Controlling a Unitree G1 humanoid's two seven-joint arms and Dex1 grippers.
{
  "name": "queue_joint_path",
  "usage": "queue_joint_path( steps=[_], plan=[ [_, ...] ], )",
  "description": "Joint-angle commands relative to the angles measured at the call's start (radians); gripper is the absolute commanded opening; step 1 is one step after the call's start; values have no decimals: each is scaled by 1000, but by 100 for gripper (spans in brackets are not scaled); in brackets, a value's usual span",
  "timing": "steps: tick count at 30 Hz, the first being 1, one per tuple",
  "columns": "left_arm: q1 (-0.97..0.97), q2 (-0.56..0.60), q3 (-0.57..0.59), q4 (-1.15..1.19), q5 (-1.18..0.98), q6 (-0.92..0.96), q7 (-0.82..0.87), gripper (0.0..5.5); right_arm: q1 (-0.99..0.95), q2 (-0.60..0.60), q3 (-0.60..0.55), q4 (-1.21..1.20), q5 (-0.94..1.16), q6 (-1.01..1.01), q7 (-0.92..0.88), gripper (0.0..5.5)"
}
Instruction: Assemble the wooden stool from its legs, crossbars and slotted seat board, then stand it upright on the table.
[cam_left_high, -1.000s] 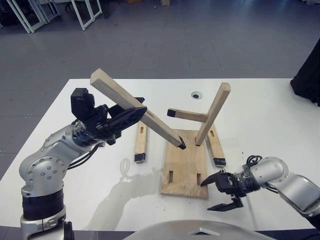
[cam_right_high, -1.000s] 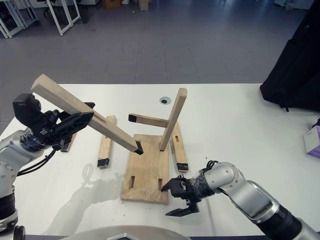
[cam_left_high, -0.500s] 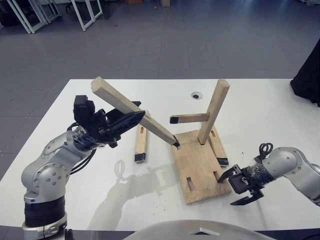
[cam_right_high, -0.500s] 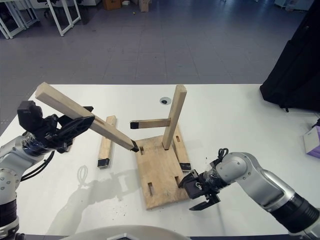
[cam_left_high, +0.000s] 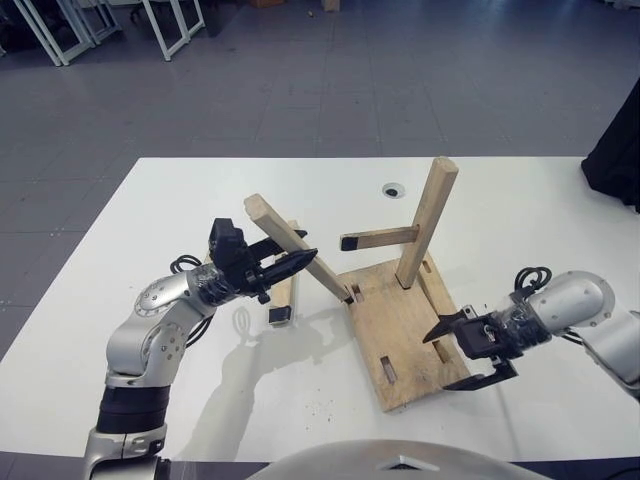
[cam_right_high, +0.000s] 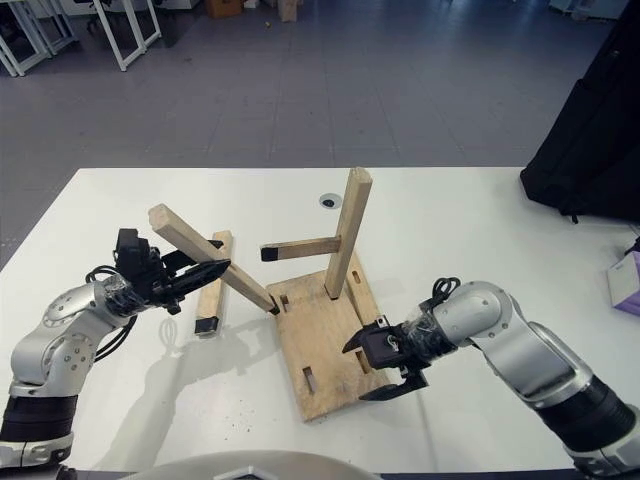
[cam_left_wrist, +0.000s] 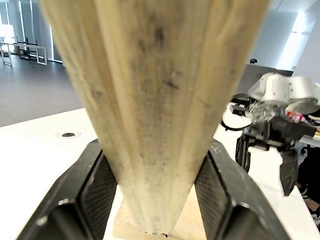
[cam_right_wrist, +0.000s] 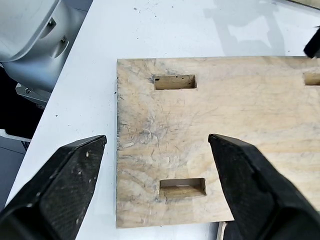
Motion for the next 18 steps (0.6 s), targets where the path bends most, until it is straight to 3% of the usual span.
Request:
queue_joint_path(
  steps=[1, 4, 11, 18],
  plan=[
    [-68, 3, -24, 46, 50, -32, -19, 205, -83, 98, -44, 30, 0, 72, -127, 377],
    [-79, -6, -23, 39, 43, -32, -26, 205, -115, 148, 4, 82, -115, 66, -227, 377],
    [-118, -10, -47, 62, 56, -26, -56, 205, -25, 105, 174, 97, -295, -37, -192, 377],
    [-149, -32, -92, 97, 97, -38, -61, 205, -10, 96, 247, 178, -481, -154, -229, 377]
  ],
)
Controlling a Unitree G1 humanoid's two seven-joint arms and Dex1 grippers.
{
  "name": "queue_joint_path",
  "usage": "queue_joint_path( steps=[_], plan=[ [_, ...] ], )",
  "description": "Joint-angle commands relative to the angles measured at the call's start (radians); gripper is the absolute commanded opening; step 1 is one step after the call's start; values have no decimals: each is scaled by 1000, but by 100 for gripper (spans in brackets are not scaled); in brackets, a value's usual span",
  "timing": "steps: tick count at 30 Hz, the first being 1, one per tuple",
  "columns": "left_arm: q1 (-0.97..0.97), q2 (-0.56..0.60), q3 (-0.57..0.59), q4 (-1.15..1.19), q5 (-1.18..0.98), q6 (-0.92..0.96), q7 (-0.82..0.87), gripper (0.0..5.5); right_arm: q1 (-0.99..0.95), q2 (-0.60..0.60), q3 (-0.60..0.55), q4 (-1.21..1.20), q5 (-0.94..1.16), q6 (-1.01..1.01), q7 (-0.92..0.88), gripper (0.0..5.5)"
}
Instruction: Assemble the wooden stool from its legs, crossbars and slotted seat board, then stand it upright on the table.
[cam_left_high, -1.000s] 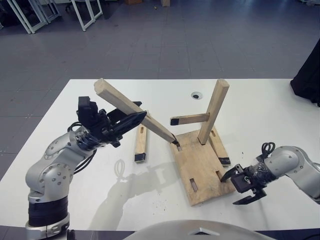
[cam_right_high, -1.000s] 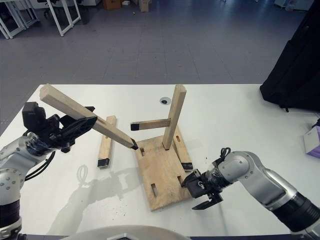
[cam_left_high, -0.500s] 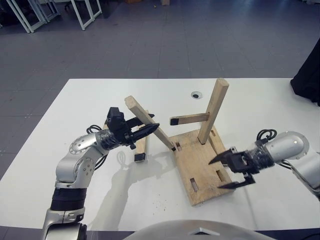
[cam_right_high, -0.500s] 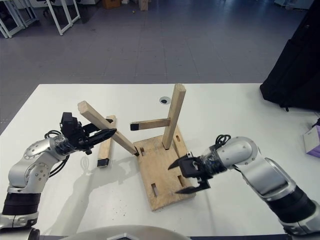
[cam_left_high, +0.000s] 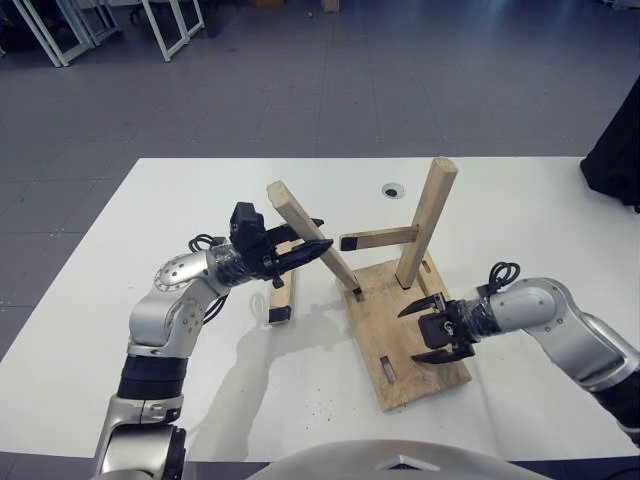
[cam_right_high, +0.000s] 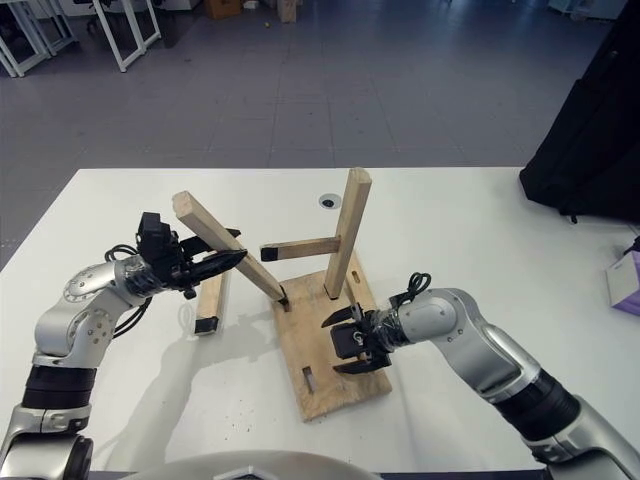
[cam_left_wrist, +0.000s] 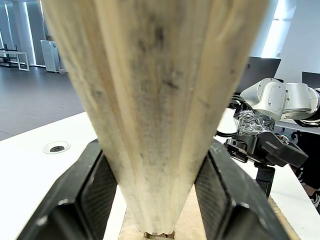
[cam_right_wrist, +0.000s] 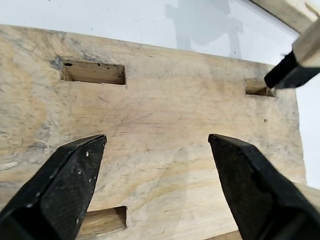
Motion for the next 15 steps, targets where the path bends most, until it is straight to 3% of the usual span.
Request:
queue_joint_path(
  steps=[1, 9, 15],
  plan=[
    [-21, 14, -23, 13, 36, -5, -22, 205, 51, -21, 58, 92, -133, 3, -18, 377],
    [-44, 62, -34, 42, 37, 79, -62, 205, 60, -1, 72, 102, -156, -3, -39, 377],
    [-131, 95, -109, 114, 107, 186, -37, 204, 65, 27, 77, 115, -153, 20, -60, 377]
  ],
)
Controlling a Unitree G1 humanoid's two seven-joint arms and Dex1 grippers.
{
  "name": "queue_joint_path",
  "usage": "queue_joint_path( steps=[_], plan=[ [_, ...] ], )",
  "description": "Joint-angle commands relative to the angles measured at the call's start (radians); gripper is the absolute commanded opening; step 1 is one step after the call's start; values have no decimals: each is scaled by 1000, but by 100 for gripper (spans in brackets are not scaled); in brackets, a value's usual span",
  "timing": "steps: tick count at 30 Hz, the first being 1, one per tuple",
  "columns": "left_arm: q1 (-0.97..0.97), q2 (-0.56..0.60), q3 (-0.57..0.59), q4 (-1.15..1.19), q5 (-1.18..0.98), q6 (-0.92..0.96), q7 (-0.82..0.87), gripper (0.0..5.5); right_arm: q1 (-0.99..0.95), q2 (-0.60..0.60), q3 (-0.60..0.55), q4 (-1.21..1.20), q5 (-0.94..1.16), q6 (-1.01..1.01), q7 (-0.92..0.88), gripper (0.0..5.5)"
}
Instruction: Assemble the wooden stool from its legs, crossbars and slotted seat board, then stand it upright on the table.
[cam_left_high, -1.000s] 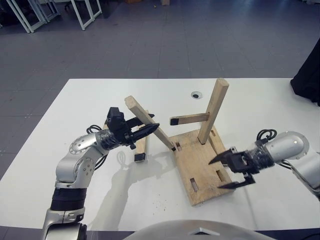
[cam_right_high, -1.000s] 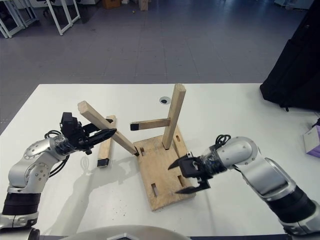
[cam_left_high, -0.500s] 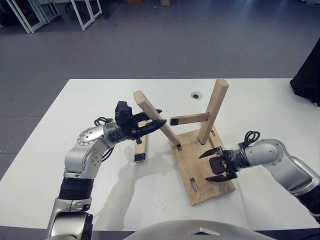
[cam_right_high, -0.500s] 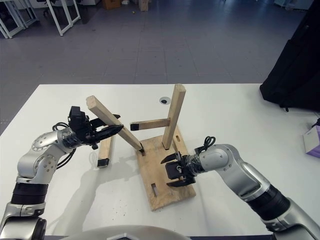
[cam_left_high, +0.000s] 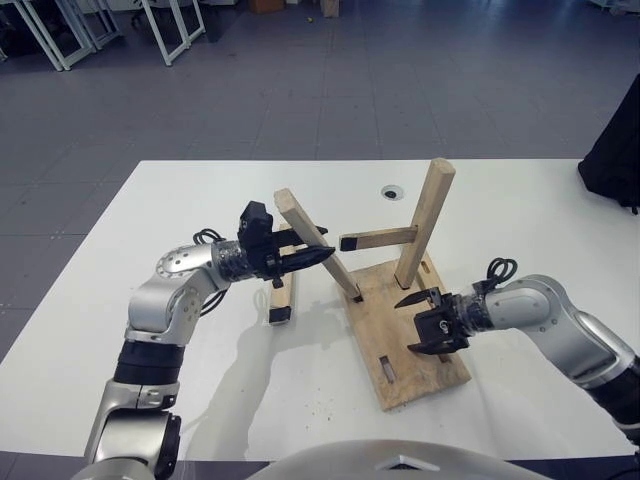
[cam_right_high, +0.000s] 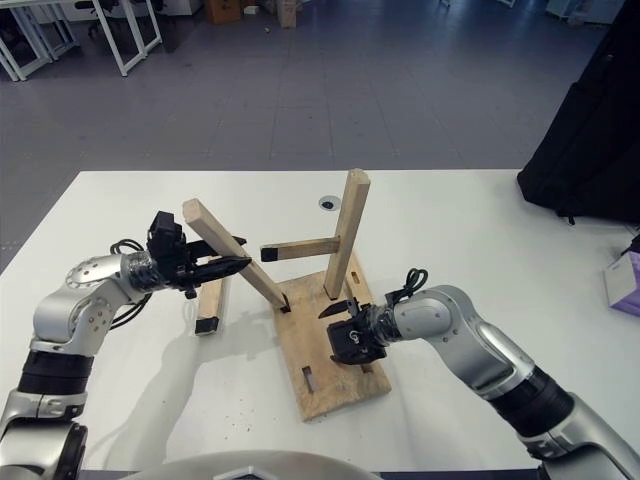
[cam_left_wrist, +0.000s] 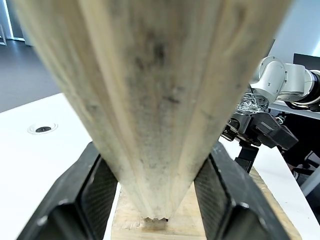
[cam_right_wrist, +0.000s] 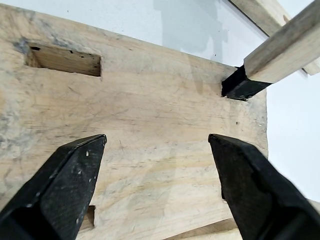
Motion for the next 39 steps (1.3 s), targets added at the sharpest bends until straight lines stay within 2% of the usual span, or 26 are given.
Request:
queue_joint_path(
  steps=[1, 6, 14, 20, 39],
  plan=[
    [-33, 32, -79, 35, 95, 77, 33, 204, 65, 9, 72, 84, -103, 67, 5, 377],
    [-42, 26, -114, 51, 125, 107, 67, 204, 64, 26, 74, 77, -108, 86, 3, 377],
    [-45, -29, -78, 111, 63, 183, 108, 204, 61, 37, 75, 63, -100, 111, 8, 377],
    [-64, -35, -110, 193, 104, 165, 98, 204, 52, 49, 80, 81, -107, 102, 8, 377],
    [22, -19, -268, 156, 182, 113, 104, 204, 47, 79, 59, 89, -117, 62, -42, 377]
  ],
)
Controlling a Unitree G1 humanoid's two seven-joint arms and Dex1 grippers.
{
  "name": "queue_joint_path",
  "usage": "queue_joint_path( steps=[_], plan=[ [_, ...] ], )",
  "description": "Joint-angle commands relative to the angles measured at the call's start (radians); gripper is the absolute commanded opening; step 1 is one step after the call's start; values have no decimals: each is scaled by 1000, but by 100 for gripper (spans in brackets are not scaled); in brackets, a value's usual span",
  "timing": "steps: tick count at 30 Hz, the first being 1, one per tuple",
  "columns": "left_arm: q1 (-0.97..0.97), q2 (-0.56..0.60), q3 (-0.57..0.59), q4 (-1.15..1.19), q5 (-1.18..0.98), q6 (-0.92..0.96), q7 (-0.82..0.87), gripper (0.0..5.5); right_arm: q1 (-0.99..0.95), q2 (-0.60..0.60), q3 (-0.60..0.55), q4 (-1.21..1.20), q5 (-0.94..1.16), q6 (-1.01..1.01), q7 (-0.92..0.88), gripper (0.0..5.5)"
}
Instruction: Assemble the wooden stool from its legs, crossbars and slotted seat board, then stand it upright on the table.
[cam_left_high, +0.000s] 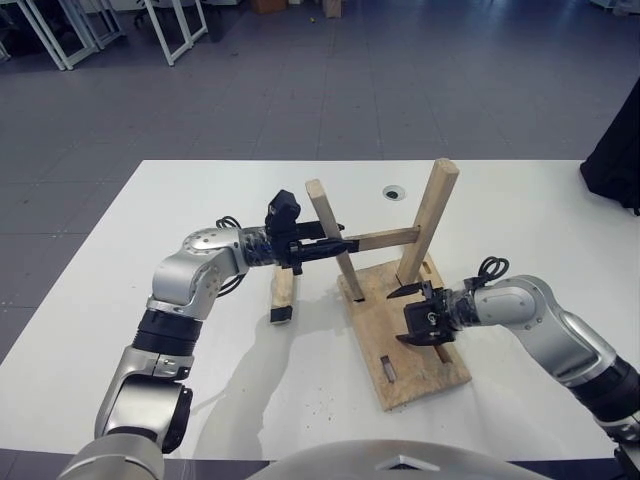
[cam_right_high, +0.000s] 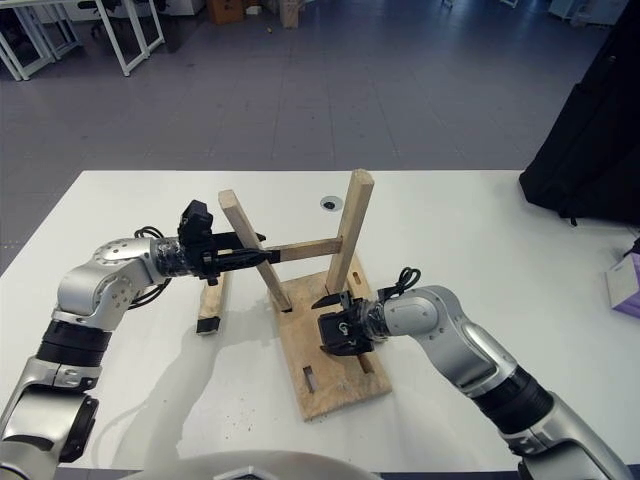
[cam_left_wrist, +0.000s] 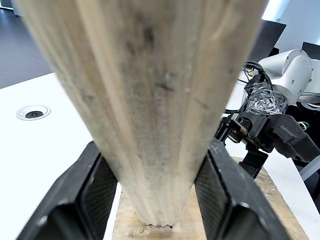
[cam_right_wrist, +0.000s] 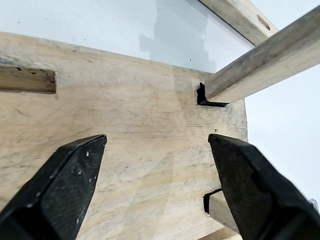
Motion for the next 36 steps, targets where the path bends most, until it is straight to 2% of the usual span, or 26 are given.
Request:
queue_joint_path(
  steps=[1, 16, 22, 26, 28, 30, 33, 36],
  plan=[
    [126, 9, -154, 54, 151, 67, 46, 204, 54, 7, 49, 65, -59, 23, 1, 377],
    [162, 29, -158, 15, 132, 76, 47, 204, -66, 271, -213, -15, 216, -111, -193, 377],
    [156, 25, -155, 17, 129, 78, 50, 204, -208, 426, -362, 11, 280, -112, -396, 377],
    [159, 30, -157, 13, 131, 77, 48, 204, -281, 458, -406, 92, 189, -37, -557, 377],
    [158, 32, -157, 15, 134, 75, 48, 204, -271, 428, -344, 124, 86, -12, -572, 377],
    [155, 31, -158, 16, 136, 74, 50, 204, -188, 365, -228, 170, -55, -17, -545, 377],
    [155, 30, -156, 18, 137, 71, 53, 204, -28, 225, -25, 197, -209, -26, -389, 377],
    [157, 32, -156, 17, 133, 69, 58, 204, 26, 131, 64, 166, -242, 23, -230, 377]
  ],
)
